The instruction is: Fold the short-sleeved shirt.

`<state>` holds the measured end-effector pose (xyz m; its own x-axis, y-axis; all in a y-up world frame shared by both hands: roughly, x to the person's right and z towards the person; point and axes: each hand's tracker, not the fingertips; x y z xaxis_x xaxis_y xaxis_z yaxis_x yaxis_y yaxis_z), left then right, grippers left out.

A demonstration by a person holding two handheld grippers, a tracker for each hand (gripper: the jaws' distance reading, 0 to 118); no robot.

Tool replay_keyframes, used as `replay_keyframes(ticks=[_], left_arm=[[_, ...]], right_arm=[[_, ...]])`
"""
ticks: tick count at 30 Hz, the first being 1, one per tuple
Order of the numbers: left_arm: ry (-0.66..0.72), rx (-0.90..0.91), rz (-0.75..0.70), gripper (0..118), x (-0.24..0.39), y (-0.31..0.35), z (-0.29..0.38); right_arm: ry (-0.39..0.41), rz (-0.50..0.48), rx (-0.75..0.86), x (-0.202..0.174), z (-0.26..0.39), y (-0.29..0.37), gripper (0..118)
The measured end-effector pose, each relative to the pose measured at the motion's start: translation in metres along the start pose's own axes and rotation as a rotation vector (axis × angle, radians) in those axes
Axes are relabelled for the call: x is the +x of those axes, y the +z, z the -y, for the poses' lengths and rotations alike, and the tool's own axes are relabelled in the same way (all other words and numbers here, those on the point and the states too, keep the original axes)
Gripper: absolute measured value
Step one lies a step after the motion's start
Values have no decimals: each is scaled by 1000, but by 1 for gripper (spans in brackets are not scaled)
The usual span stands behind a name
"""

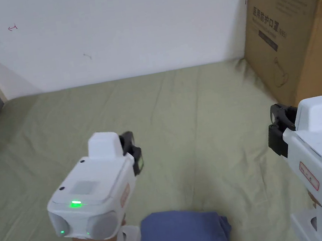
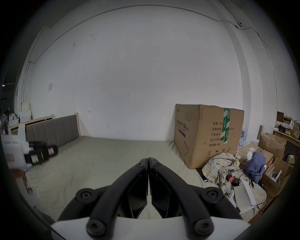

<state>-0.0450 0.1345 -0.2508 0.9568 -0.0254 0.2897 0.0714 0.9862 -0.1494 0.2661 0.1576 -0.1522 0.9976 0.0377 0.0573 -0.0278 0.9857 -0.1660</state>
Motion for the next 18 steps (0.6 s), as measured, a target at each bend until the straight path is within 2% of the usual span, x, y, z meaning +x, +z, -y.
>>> replay_keyframes(ticks=[9,18], left_arm=[[-13,76,-140,0,-56,22,-16],[9,75,-185,0,-68,30,-11]], right_arm=[[13,-6,74,-21,-10,1,0],[26,-22,73,-32,-6,-4,0]])
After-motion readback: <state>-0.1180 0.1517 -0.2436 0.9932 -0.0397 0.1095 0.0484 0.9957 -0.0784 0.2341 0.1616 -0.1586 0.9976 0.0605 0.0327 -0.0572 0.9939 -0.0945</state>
